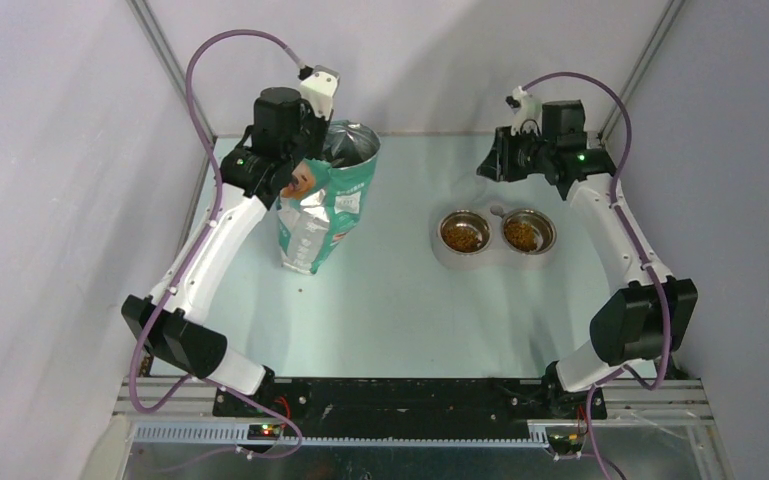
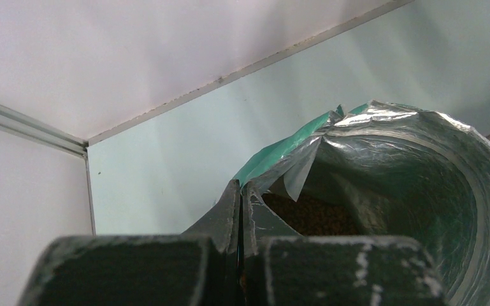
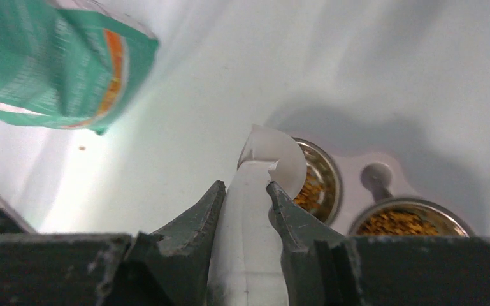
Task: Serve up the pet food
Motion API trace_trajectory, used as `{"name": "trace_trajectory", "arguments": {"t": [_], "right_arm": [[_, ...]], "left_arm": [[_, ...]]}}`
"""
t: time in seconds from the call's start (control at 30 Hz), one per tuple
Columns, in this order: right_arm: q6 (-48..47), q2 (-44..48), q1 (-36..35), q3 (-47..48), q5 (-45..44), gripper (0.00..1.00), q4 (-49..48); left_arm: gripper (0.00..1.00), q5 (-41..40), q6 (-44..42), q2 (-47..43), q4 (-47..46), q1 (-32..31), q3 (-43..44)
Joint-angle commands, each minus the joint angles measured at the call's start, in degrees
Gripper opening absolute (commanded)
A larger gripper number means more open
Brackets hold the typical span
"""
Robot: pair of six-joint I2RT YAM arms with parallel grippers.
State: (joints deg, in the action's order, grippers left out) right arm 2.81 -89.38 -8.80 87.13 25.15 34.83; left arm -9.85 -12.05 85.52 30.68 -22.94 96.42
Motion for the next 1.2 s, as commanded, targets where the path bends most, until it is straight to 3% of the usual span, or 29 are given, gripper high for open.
{"name": "trace_trajectory", "arguments": {"t": [0.0,0.13,0.27,0.53,0.7,0.87,1.17], "right_arm": [[8.38,-0.3,1.73,5.74,10.14,0.0,-3.64],[4.35,0.54,3.25,6.72,19.29,0.0,1.26],[-1.48,2.07,7.56,5.19,28.65,0.0,12.68],[5.12,12.84,20.18,-15.68,35.49,0.0,15.06],[1.97,16.79,23.6,-26.46,33.33,0.03,15.99],[8.86,17.41,26.2,-36.46,23.69,0.03,12.46],[12.91,12.06,31.34,-42.34,18.65,0.02,8.17]], "left_arm": [[0.0,0.92,-0.42,-1.48,-2.91,0.79,1.75],[0.0,1.77,-0.4,-0.91,-2.66,1.12,2.52],[0.0,2.3,0.21,-0.89,-4.01,1.22,1.82],[0.0,2.41,1.09,-0.49,-5.59,1.67,0.41],[0.0,3.64,1.02,0.44,-4.8,1.93,1.14],[0.0,4.77,0.7,0.78,-3.11,1.89,2.55],[0.0,4.44,0.1,-0.63,-3.94,1.85,1.13]]}}
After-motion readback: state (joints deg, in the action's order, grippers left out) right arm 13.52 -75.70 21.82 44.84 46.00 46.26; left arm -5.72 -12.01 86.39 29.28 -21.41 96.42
